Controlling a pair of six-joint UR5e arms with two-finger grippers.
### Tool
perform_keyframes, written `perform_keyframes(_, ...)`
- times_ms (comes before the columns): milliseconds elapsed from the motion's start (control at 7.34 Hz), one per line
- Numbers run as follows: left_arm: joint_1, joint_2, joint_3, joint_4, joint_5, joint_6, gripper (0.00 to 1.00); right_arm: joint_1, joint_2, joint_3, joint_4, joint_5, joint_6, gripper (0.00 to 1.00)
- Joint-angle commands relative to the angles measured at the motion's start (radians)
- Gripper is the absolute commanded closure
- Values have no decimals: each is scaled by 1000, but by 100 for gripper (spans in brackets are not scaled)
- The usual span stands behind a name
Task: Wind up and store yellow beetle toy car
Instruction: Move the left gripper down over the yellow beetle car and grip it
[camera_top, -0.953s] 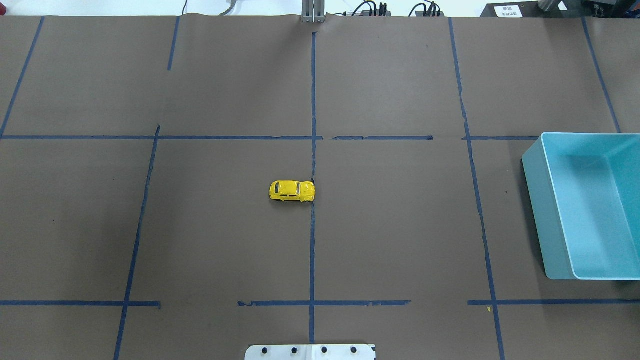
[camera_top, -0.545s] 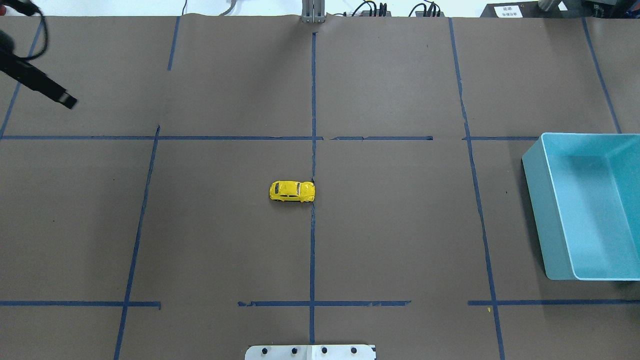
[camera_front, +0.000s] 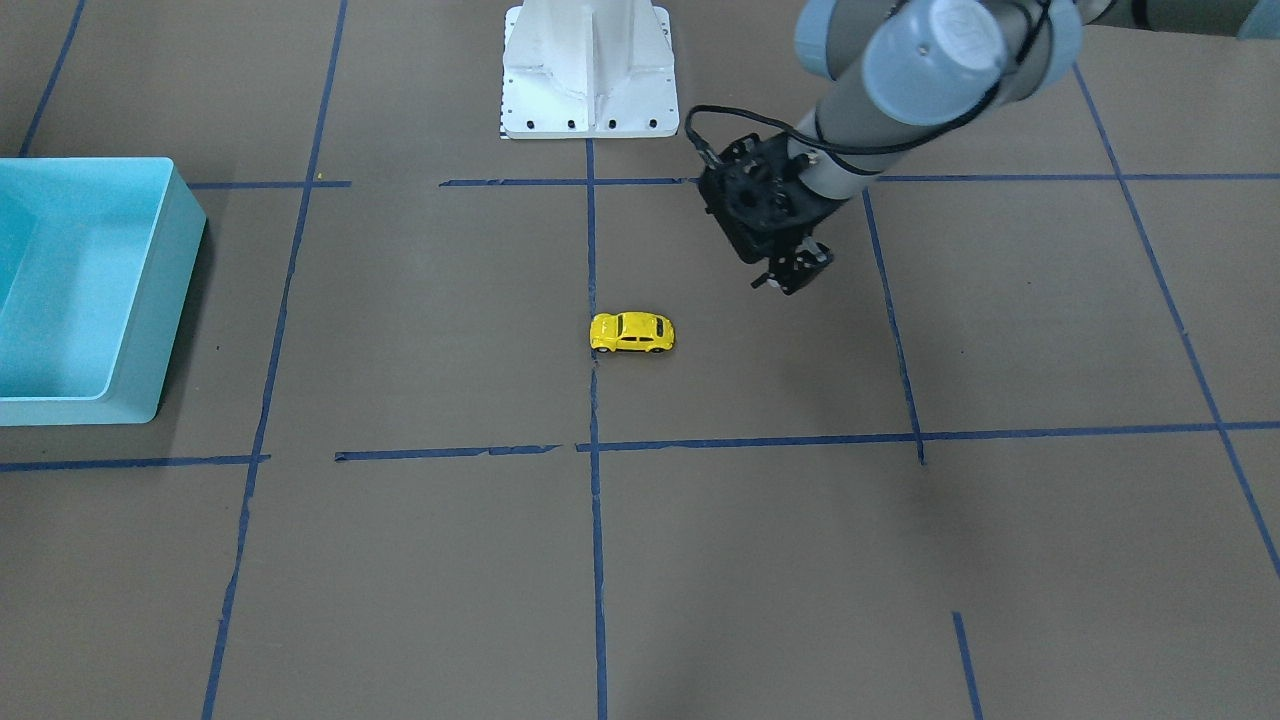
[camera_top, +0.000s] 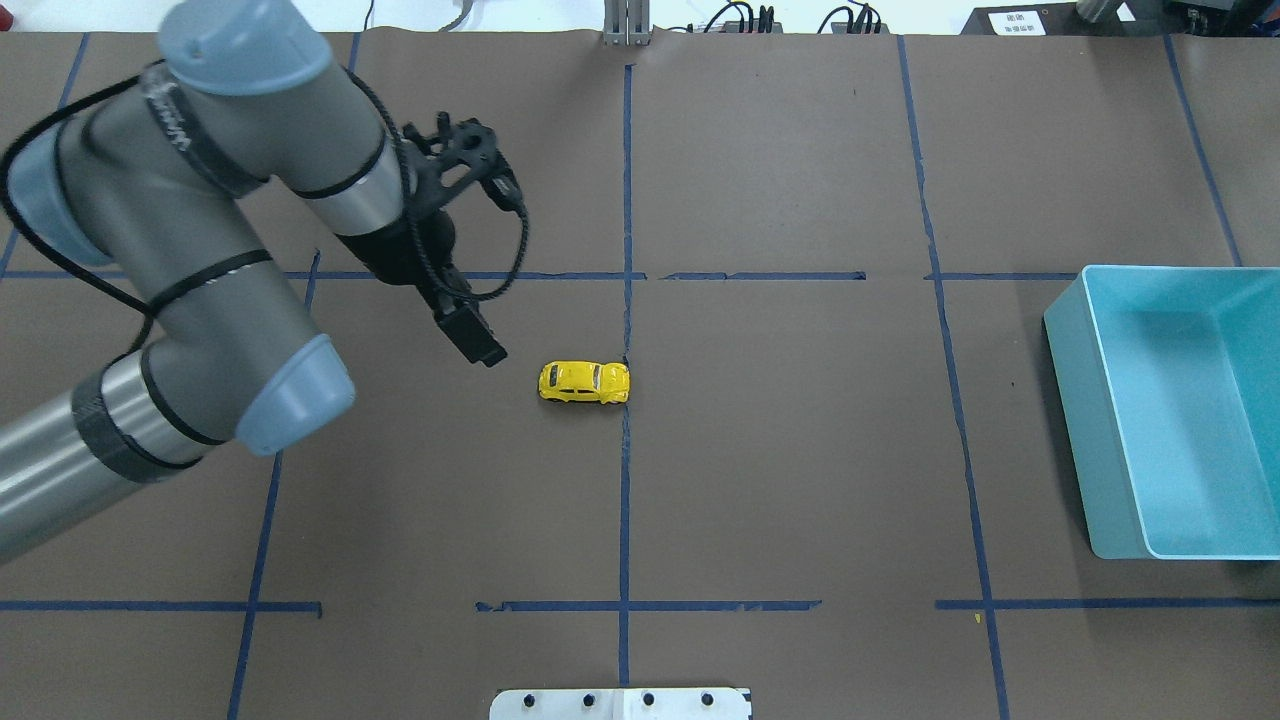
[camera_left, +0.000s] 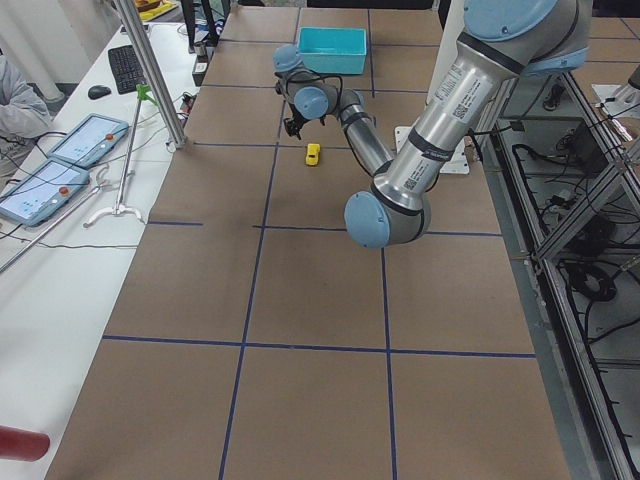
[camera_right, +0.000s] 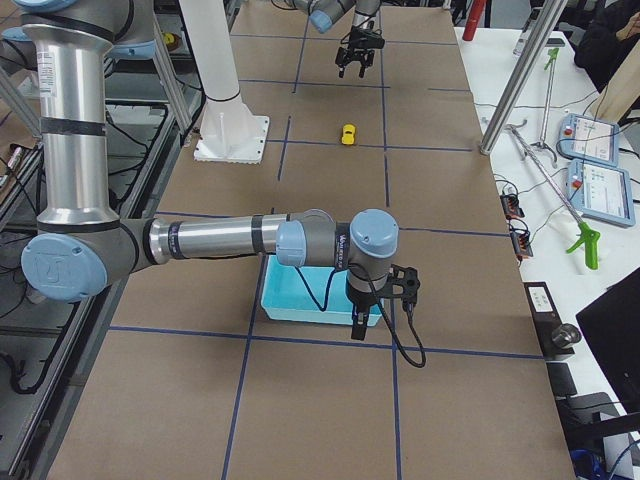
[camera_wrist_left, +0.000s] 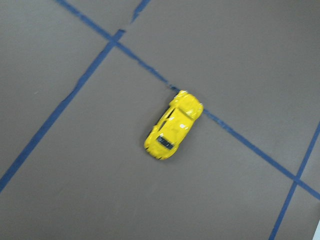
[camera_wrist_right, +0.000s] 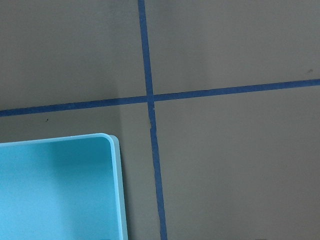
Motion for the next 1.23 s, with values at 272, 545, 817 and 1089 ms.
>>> perform_keyframes(272, 221, -148, 20, 192, 436, 351, 0, 0, -2, -1, -2, 4, -1, 0)
perform_keyframes(545, 231, -148, 119, 182, 457, 493, 1, 0, -2, -1, -2, 4, -2, 0)
perform_keyframes(817, 229, -159, 277, 5, 472, 440, 2, 0, -2, -1, -2, 4, -4, 0)
perform_keyframes(1089, 228, -177, 339, -67, 478, 415, 3, 0, -2, -1, -2, 4, -2, 0)
